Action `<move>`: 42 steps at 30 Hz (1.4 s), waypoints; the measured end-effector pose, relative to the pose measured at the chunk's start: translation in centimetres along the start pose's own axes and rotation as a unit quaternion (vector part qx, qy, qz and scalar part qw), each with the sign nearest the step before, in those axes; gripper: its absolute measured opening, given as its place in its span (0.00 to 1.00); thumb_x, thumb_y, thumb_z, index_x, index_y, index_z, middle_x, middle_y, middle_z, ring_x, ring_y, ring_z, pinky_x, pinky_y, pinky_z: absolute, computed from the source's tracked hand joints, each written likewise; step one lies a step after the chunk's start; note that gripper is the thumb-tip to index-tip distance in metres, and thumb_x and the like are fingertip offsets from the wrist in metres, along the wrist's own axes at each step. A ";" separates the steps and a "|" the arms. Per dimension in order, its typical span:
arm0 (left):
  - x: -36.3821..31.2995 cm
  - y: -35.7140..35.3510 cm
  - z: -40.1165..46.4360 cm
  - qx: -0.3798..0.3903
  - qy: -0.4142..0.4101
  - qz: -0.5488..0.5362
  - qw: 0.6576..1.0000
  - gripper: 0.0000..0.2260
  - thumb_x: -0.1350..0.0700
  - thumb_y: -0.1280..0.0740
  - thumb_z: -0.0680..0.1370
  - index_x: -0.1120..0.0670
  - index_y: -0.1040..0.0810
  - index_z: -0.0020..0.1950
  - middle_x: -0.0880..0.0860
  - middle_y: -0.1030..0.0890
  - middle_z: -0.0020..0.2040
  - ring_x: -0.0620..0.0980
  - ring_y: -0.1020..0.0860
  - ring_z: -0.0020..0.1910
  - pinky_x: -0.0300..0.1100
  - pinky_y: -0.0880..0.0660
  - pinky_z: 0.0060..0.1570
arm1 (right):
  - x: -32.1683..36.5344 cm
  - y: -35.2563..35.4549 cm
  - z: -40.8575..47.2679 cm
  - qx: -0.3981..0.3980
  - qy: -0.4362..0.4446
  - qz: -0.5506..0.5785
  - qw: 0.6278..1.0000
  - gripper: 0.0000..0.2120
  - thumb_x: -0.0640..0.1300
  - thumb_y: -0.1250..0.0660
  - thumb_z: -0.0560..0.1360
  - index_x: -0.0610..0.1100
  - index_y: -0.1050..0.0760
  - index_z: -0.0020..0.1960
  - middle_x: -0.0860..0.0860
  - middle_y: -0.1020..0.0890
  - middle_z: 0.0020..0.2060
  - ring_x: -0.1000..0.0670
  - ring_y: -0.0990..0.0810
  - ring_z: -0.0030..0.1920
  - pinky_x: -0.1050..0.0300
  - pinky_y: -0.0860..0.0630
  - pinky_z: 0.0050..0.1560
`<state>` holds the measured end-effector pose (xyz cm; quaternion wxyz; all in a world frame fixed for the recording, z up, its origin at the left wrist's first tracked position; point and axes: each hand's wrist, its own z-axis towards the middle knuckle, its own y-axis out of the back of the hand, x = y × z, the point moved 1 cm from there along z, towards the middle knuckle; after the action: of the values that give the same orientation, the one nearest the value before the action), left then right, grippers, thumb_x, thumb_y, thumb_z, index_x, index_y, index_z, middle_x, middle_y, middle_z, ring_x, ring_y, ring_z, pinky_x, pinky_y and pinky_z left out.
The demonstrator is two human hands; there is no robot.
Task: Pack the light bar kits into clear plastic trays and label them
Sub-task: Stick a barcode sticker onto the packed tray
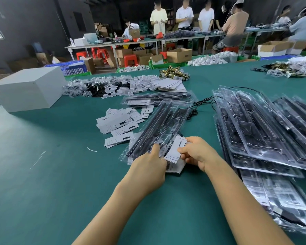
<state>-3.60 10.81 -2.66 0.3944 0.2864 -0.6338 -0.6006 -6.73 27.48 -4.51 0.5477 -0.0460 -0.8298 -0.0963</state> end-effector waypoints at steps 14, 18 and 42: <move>-0.2 -0.2 -0.3 0.022 0.007 -0.003 1.000 0.13 0.65 0.43 0.75 0.57 0.29 0.58 0.59 0.41 0.67 0.48 0.41 0.30 0.42 0.49 0.26 | -0.6 -1.2 0.2 -0.133 0.058 -0.021 0.989 0.08 0.31 0.41 0.73 0.40 0.34 0.50 0.41 0.22 0.42 0.55 0.25 0.25 0.61 0.31 0.22; -0.8 -1.5 -1.0 0.007 0.053 -0.006 0.999 0.25 0.67 0.41 0.74 0.55 0.36 0.71 0.67 0.51 0.75 0.58 0.26 0.57 0.40 0.34 0.33 | -0.9 -1.3 0.5 -0.149 0.041 -0.019 0.988 0.12 0.31 0.43 0.72 0.34 0.32 0.55 0.40 0.22 0.41 0.54 0.26 0.23 0.62 0.33 0.22; -1.4 -2.8 -2.0 -0.074 0.158 -0.032 0.984 0.22 0.62 0.41 0.74 0.48 0.30 0.67 0.62 0.43 0.72 0.64 0.41 0.69 0.59 0.42 0.67 | -1.2 -2.4 -0.7 -0.125 0.057 0.000 0.991 0.06 0.33 0.39 0.75 0.42 0.33 0.47 0.47 0.23 0.32 0.59 0.27 0.21 0.62 0.33 0.23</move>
<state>-1.51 10.56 -5.74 0.4897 0.3681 -0.5080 -0.6055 -6.04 24.97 -5.57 0.5844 -0.1085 -0.7786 -0.2012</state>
